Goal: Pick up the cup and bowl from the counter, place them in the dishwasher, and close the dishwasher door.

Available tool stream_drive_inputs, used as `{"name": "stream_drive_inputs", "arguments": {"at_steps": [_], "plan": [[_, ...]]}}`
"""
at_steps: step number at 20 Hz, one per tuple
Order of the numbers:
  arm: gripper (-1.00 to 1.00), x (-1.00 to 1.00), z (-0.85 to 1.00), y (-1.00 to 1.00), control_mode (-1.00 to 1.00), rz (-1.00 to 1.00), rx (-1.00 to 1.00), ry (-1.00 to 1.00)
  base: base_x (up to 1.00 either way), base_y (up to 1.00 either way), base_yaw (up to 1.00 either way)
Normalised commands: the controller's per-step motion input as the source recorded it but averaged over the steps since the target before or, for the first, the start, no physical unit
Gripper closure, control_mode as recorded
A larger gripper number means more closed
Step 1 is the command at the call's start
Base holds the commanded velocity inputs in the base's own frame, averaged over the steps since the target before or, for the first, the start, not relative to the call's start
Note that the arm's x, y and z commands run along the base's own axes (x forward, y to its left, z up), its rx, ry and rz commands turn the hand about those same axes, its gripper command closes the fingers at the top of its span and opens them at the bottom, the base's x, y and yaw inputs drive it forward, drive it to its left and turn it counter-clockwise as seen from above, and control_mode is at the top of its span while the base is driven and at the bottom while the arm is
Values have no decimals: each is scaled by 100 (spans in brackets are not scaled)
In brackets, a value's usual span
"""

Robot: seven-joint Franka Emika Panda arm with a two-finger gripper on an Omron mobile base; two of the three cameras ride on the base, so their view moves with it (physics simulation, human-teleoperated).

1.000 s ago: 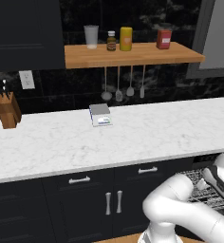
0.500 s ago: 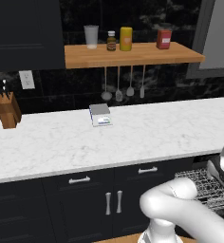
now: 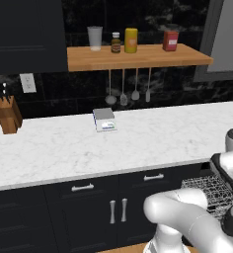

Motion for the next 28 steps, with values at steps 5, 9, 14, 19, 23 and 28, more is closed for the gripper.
{"name": "stream_drive_inputs", "arguments": {"at_steps": [5,9,14,19,23,28], "plan": [[-100,4,100,-10,-100,-4,-11,-1,0,0,0],[-100,18,100,-11,-100,3,-9,-3,0,0,0],[-100,36,67,-61,-100,14,2,-6,0,0,0],[-100,43,0,-35,-100,3,11,0,0,0,0],[-100,48,0,-27,-100,0,5,6,0,0,0],[-100,52,-2,-38,-100,-7,0,9,0,0,0]]}}
